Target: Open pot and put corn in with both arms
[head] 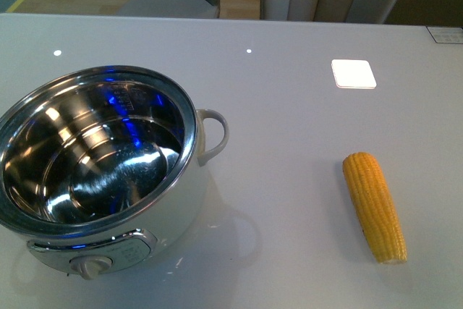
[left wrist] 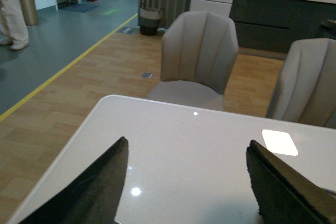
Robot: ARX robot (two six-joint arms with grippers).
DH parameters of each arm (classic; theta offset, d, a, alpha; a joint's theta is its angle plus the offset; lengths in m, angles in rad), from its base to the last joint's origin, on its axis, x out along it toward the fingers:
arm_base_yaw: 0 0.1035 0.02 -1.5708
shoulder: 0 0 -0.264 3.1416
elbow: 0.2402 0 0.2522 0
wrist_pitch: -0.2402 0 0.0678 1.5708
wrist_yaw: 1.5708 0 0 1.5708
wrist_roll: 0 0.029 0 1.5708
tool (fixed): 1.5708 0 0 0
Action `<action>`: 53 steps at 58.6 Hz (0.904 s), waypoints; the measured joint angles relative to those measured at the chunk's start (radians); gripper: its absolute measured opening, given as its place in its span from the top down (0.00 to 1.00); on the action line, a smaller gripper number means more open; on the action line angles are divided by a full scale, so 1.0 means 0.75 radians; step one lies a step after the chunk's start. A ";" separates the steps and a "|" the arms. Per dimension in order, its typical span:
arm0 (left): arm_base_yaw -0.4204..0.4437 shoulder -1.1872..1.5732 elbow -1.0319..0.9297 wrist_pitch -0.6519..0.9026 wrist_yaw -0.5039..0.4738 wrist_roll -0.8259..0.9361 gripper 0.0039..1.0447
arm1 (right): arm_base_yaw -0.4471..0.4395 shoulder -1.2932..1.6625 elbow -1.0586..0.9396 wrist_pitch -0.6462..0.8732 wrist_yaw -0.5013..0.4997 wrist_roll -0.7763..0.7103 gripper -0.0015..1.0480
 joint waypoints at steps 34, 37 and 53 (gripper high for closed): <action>-0.555 -0.956 -0.356 -0.595 -0.531 0.045 0.97 | 0.000 0.000 0.000 0.000 0.004 0.000 0.08; -0.594 -1.045 -0.364 -0.674 -0.572 0.045 0.97 | 0.000 0.000 0.000 0.000 0.003 0.000 0.08; -0.745 -1.314 -0.364 -0.920 -0.752 0.045 0.97 | 0.000 0.000 0.000 0.000 0.003 0.000 0.08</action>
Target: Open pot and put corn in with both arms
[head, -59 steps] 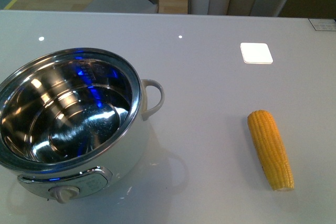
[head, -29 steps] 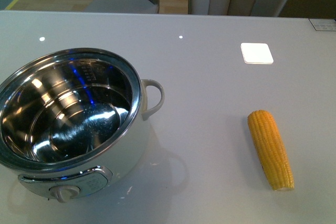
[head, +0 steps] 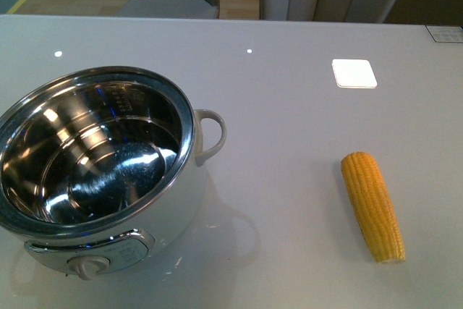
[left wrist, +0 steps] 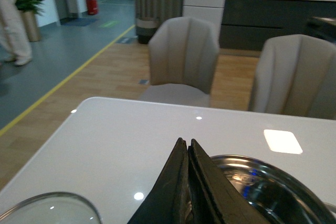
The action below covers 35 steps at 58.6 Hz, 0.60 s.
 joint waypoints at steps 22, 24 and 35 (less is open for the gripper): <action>-0.091 -0.237 0.000 -0.225 -0.053 0.002 0.97 | 0.000 0.000 0.000 0.000 0.000 0.000 0.08; -0.092 -0.251 0.000 -0.240 -0.053 0.002 0.97 | 0.000 0.000 0.000 0.000 0.000 0.000 0.08; -0.092 -0.334 0.000 -0.321 -0.053 0.003 0.97 | 0.000 0.000 0.000 0.000 0.000 0.000 0.08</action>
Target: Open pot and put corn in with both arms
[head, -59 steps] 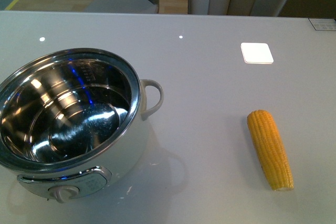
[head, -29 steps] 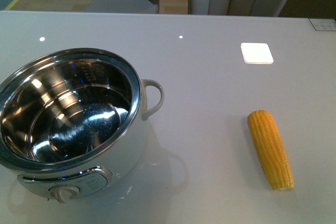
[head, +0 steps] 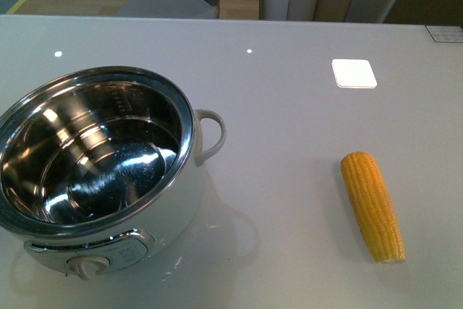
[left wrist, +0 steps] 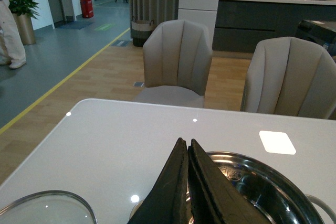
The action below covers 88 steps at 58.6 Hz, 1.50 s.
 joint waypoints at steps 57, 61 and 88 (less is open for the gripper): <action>0.000 -0.293 0.001 -0.302 0.000 0.001 0.50 | 0.000 0.000 0.000 0.000 0.001 0.000 0.08; 0.000 -0.293 0.001 -0.302 0.000 0.001 0.36 | 0.000 0.000 0.000 0.000 0.000 0.000 0.08; 0.000 -0.293 0.001 -0.302 0.000 0.003 0.07 | 0.000 0.000 0.000 -0.001 0.000 0.000 0.08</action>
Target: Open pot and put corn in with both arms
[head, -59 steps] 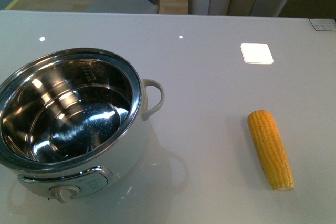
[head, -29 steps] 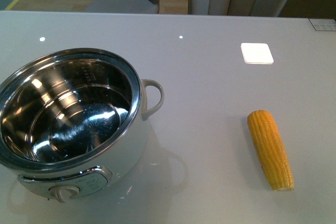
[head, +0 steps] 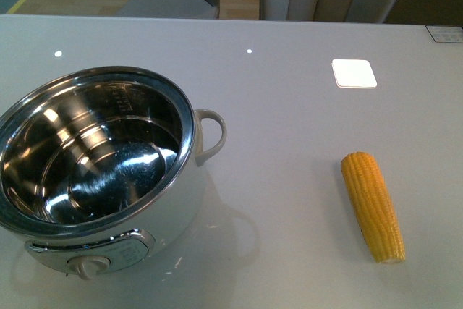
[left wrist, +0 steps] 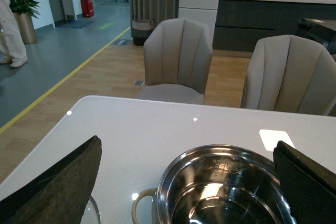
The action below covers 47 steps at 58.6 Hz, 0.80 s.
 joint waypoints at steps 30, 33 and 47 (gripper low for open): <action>0.000 -0.002 0.000 -0.002 0.000 0.000 0.07 | 0.230 1.229 0.202 0.012 0.232 0.436 0.08; 0.000 -0.002 0.000 -0.002 0.000 0.001 0.07 | 0.242 1.440 0.209 0.199 0.232 0.389 0.08; 0.000 -0.002 0.000 -0.002 0.000 0.001 0.07 | 0.330 2.265 0.386 0.708 0.194 0.245 0.08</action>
